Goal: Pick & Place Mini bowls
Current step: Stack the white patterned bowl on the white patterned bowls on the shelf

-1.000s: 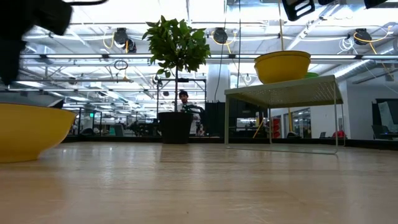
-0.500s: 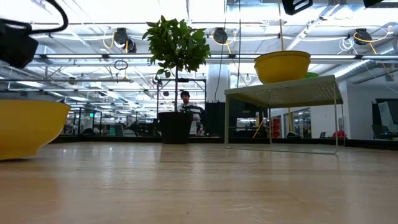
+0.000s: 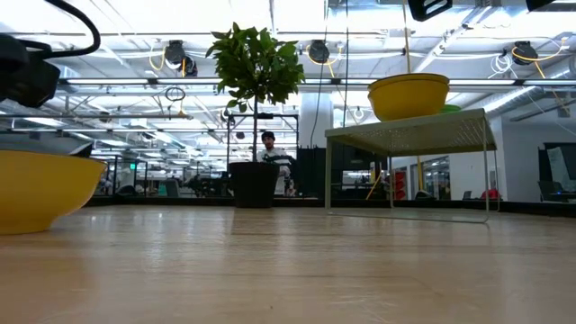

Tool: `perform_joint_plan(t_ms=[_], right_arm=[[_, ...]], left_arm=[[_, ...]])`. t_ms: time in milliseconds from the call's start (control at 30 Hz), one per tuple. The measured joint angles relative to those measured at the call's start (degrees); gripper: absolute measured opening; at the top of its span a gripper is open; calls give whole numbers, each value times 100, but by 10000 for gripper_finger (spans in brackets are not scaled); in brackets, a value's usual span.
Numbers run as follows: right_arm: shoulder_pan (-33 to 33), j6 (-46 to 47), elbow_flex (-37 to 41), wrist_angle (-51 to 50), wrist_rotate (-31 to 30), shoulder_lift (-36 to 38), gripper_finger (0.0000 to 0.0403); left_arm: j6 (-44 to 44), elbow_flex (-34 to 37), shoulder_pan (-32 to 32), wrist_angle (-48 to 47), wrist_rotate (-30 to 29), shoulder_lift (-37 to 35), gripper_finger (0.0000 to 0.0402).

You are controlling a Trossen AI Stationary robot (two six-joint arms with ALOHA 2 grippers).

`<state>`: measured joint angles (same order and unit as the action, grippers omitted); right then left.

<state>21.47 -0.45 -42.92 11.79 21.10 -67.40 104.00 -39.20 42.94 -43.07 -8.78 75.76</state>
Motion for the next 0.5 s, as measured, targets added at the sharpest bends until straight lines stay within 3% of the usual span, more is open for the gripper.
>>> perform_joint_plan(t_ms=[200,500], right_arm=[[1,0,0,0,0,0,95],[0,0,0,-1,0,0,94]], left_arm=[[-43,0,0,4,-7,-1,141],[-285,-10,-2,32,-416,-24,15]])
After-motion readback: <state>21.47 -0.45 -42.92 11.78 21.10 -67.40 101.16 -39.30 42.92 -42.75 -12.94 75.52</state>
